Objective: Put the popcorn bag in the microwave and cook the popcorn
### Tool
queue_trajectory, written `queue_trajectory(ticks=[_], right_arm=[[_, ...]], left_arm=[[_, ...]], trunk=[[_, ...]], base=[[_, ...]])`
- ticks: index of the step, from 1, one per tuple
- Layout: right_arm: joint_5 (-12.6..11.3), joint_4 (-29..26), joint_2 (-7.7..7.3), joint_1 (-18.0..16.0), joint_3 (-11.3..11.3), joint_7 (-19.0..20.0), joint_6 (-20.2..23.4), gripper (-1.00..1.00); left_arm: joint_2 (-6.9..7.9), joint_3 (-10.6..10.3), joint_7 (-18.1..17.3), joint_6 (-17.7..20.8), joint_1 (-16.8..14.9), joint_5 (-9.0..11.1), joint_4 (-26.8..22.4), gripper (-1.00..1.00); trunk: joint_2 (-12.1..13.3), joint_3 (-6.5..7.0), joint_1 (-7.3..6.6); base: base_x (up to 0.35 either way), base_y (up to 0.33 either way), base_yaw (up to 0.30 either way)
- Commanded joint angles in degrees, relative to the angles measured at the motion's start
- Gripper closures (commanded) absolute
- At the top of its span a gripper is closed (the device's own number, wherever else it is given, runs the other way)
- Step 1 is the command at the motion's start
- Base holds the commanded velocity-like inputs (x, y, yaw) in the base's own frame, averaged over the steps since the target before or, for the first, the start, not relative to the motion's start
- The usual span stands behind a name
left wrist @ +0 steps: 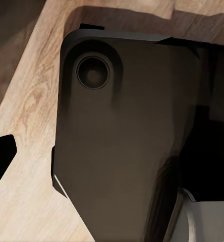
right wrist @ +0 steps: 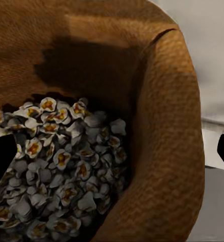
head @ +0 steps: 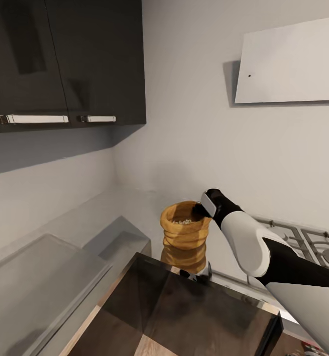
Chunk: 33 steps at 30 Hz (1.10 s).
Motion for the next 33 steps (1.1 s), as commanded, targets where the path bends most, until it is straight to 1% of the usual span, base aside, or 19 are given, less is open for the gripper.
queue_trajectory(ticks=[1, 9, 16, 26, 27, 33], right_arm=[[0.63, 0.61, 0.06, -0.04, -0.46, -0.04, 0.3, -1.0], [0.66, 2.88, 0.06, -0.04, -0.56, -1.21, 0.23, -1.0], [0.7, 4.65, 0.06, -0.04, -0.56, -1.2, 0.16, -1.0], [0.67, 4.96, 0.06, -0.04, -0.56, -0.99, 0.4, -1.0], [0.66, 4.97, 0.06, -0.04, -0.56, -1.03, 0.41, 1.0], [0.73, 4.79, 0.06, -0.04, -0.56, -1.12, 0.4, 1.0]], left_arm=[[-0.01, 0.42, -0.24, -0.04, 0.02, 0.34, -0.07, -1.0], [-0.01, 0.47, -0.26, -0.04, 0.02, 0.34, -0.07, -1.0], [-0.01, 0.45, -0.22, -0.04, 0.02, 0.34, -0.07, -1.0], [-0.01, 0.47, -0.23, -0.04, 0.02, 0.34, -0.07, -1.0], [-0.01, 0.46, -0.21, -0.04, 0.02, 0.34, -0.07, -1.0], [-0.01, 0.42, -0.2, -0.04, 0.02, 0.34, -0.07, -1.0]], trunk=[[-0.05, -0.06, 0.0], [-0.05, -0.06, 0.0], [-0.05, -0.06, 0.0], [-0.05, -0.06, 0.0], [-0.05, -0.06, 0.0], [-0.05, -0.06, 0.0]], base=[[0.001, 0.0, 0.0], [0.0, 0.0, 0.0], [0.0, 0.0, 0.0], [0.0, 0.0, 0.0], [0.0, 0.0, 0.0], [0.0, 0.0, 0.0]])
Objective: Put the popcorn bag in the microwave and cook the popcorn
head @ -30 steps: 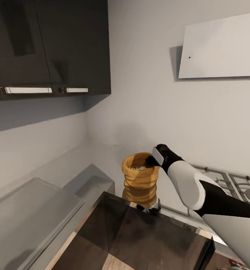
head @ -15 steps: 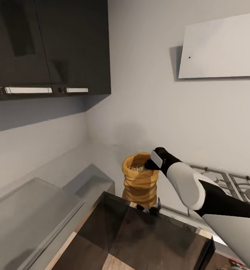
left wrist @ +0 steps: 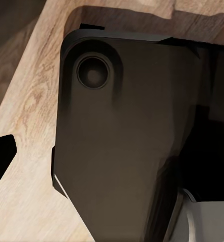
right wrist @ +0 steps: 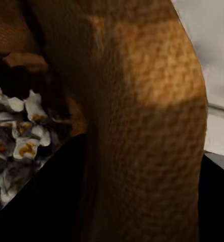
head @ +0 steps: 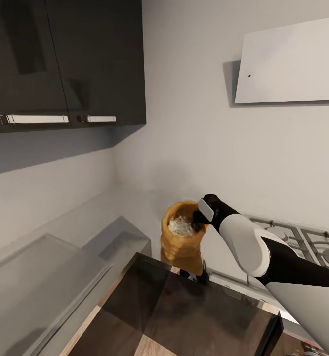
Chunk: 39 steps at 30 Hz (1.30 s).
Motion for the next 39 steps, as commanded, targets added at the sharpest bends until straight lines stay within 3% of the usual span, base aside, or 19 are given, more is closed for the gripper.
queue_trajectory(ticks=[1, 9, 11, 14, 17, 29, 39], right_arm=[[0.56, -0.21, 0.05, -0.02, -0.38, -0.14, 0.36, 1.0], [0.37, -1.39, 0.05, -0.02, -0.71, -0.19, 3.72, 1.0], [0.39, -6.1, 0.05, -0.02, -0.66, -0.24, 6.77, 1.0], [0.44, -16.72, 0.05, -0.02, -0.53, -0.25, 15.85, 1.0], [0.72, -21.61, 0.05, -0.02, -0.09, -0.18, 20.1, 1.0], [0.59, -21.88, 0.05, -0.02, 0.32, 0.26, 20.1, 1.0], [0.24, -21.23, -0.02, 0.01, 0.09, 1.22, 20.1, 1.0]], left_arm=[[-0.01, 0.42, -0.23, -0.04, 0.02, 0.34, -0.07, -1.0], [-0.01, 0.48, -0.22, -0.04, 0.02, 0.37, -0.07, -1.0], [-0.01, 0.46, -0.23, -0.04, 0.02, 0.37, -0.07, -1.0], [-0.01, 0.49, -0.22, -0.04, 0.02, 0.42, -0.07, -1.0], [-0.01, 0.48, -0.22, -0.01, 0.02, 0.5, -0.07, -1.0], [-0.15, 0.31, -0.13, 0.63, 0.02, 0.64, 0.01, -1.0], [-0.15, 0.51, -0.13, -0.04, 0.02, 0.52, -0.07, -1.0]], trunk=[[-0.04, -0.07, 0.01], [-0.04, -0.07, 0.01], [-0.04, -0.07, 0.01], [-0.04, -0.07, 0.01], [-0.04, -0.07, 0.01], [-0.04, -0.07, 0.01], [-0.04, -0.07, 0.01]], base=[[0.0, 0.0, 0.0], [0.0, 0.0, 0.0], [0.0, 0.0, 0.0], [0.0, 0.0, 0.0], [0.0, 0.0, 0.0], [-0.004, 0.0, 0.0], [-0.311, 0.0, 0.0]])
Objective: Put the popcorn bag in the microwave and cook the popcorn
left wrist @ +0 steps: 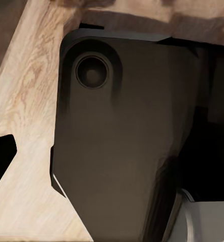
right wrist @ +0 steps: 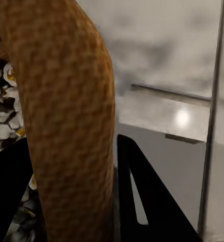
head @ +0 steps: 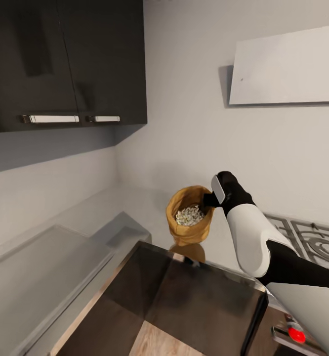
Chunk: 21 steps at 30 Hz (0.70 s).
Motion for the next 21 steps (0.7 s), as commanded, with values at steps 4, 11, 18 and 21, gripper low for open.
queue_trajectory(ticks=[4, 11, 18, 21], right_arm=[[0.42, -0.01, 0.02, 2.3, -0.57, 0.89, 0.19, 1.0], [0.8, 0.58, -4.62, 3.24, -0.46, 12.91, 0.19, 1.0], [1.26, 0.74, -5.42, 3.25, -0.27, 13.77, 0.19, 1.0], [1.27, 0.71, -5.33, 3.25, -0.24, 13.67, 0.19, 1.0]], left_arm=[[0.0, 0.42, -0.22, -0.04, 0.02, 0.41, -0.07, -1.0], [-0.05, 0.42, -0.22, 0.21, 0.02, 0.45, -0.04, -1.0], [0.02, 0.42, -0.22, 0.14, 0.02, 0.45, -0.07, -1.0], [-0.04, 0.42, -0.22, 0.06, 0.02, 0.45, -0.06, -1.0]], trunk=[[-0.05, -0.07, -0.03], [-0.05, -0.07, -0.03], [-0.05, -0.07, -0.03], [-0.05, -0.07, -0.03]], base=[[-0.348, 0.0, 0.0], [-0.349, 0.0, 0.0], [-0.348, 0.0, 0.0], [-0.348, 0.0, 0.0]])
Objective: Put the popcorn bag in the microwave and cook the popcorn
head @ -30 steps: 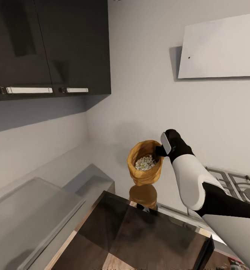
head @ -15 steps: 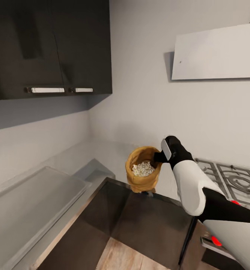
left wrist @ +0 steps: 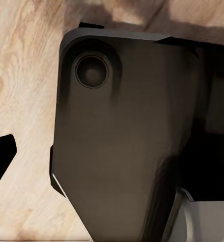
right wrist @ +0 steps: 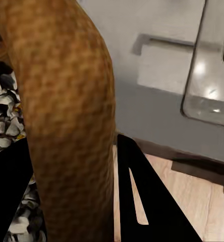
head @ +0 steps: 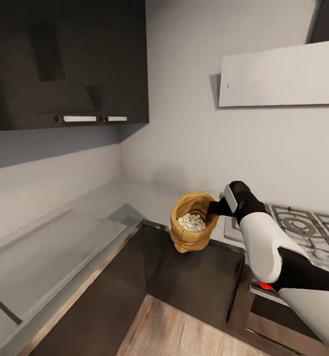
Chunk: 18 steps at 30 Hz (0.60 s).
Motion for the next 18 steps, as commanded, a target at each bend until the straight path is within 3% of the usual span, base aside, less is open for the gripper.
queue_trajectory(ticks=[1, 5, 13, 18], right_arm=[[0.45, -0.05, 0.13, -0.06, -0.47, 0.0, 0.17, 1.0], [0.5, 0.92, 0.34, 0.26, -0.44, -0.15, 0.17, 1.0], [0.54, 1.58, 0.1, 8.14, -0.4, 0.08, 0.17, 1.0], [0.48, 1.63, 0.15, 11.04, -0.38, 0.11, 0.17, 1.0]], left_arm=[[-0.01, 0.41, -0.23, -0.04, 0.02, 0.37, -0.07, -1.0], [-0.01, 0.41, -0.23, -0.05, 0.02, 0.37, -0.03, -1.0], [0.01, 0.41, -0.2, 0.38, 0.02, 0.37, 0.01, -1.0], [0.07, 0.41, -0.21, 0.39, 0.02, 0.37, 0.01, -1.0]], trunk=[[-0.05, -0.06, -0.03], [-0.05, -0.06, -0.03], [-0.05, -0.06, -0.03], [-0.05, -0.06, -0.03]], base=[[-0.348, 0.0, 0.0], [-0.348, 0.0, 0.0], [-0.348, 0.0, 0.0], [-0.348, 0.0, 0.0]])
